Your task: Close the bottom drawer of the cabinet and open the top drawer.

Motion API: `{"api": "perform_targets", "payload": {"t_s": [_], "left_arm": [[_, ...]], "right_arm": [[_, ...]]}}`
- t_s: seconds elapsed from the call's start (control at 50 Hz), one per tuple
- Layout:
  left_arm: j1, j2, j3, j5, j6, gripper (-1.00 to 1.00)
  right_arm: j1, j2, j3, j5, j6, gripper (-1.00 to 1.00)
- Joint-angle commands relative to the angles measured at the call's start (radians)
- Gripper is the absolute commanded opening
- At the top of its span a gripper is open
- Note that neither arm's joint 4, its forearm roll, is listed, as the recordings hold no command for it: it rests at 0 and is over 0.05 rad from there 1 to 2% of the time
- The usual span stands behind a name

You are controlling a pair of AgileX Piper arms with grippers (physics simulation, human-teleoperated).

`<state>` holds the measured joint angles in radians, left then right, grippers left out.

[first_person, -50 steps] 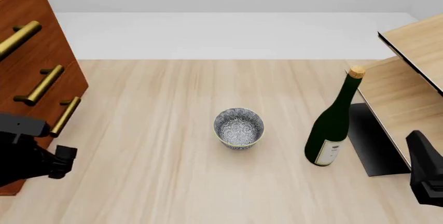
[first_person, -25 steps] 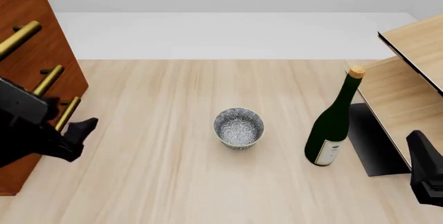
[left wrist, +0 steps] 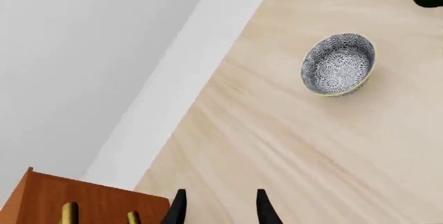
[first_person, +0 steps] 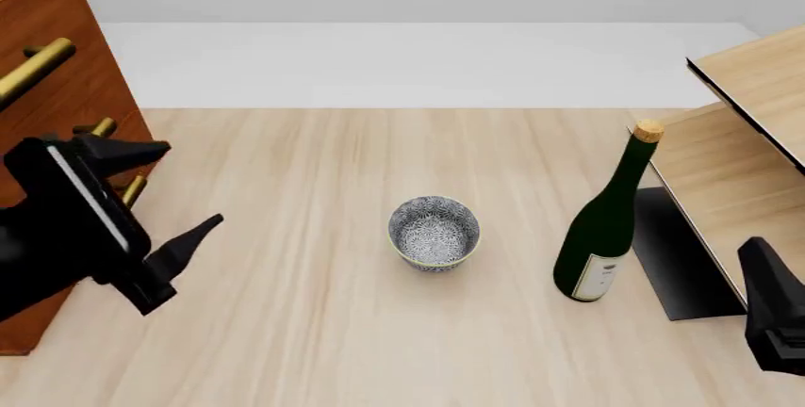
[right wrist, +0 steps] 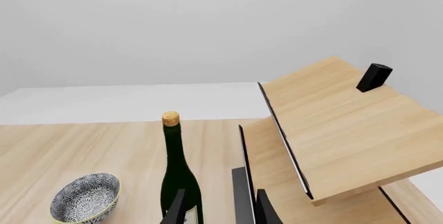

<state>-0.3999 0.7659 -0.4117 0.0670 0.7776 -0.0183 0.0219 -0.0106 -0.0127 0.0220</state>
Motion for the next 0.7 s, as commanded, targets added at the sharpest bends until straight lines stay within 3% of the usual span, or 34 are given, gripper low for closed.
{"api": "perform_targets", "payload": {"t_s": [0.02, 0.06, 0.22, 0.24, 0.36, 0.4, 0.58, 0.7], "left_arm": [[-0.025, 0.01, -0.052, -0.003, 0.138, 1.0], [-0.027, 0.003, -0.044, -0.025, 0.193, 1.0], [-0.003, -0.024, -0.071, 0.007, 0.286, 1.0], [0.008, -0.037, -0.046, -0.021, 0.342, 1.0], [0.047, -0.061, 0.021, -0.051, 0.463, 1.0], [0.06, -0.073, -0.015, -0.021, 0.443, 1.0], [0.147, -0.118, 0.006, -0.04, 0.55, 1.0], [0.191, -0.136, -0.034, -0.011, 0.572, 1.0]], "right_arm": [[0.0, 0.002, 0.0, -0.002, -0.001, 1.0], [0.001, 0.002, 0.001, -0.002, -0.002, 1.0], [0.001, -0.005, 0.001, 0.005, 0.0, 1.0], [0.001, -0.006, 0.001, 0.006, 0.0, 1.0], [0.003, -0.012, 0.0, 0.013, 0.001, 1.0], [0.002, -0.014, 0.001, 0.014, 0.001, 1.0], [0.005, -0.017, 0.0, 0.017, 0.002, 1.0], [0.005, -0.016, 0.0, 0.016, 0.001, 1.0]]}}
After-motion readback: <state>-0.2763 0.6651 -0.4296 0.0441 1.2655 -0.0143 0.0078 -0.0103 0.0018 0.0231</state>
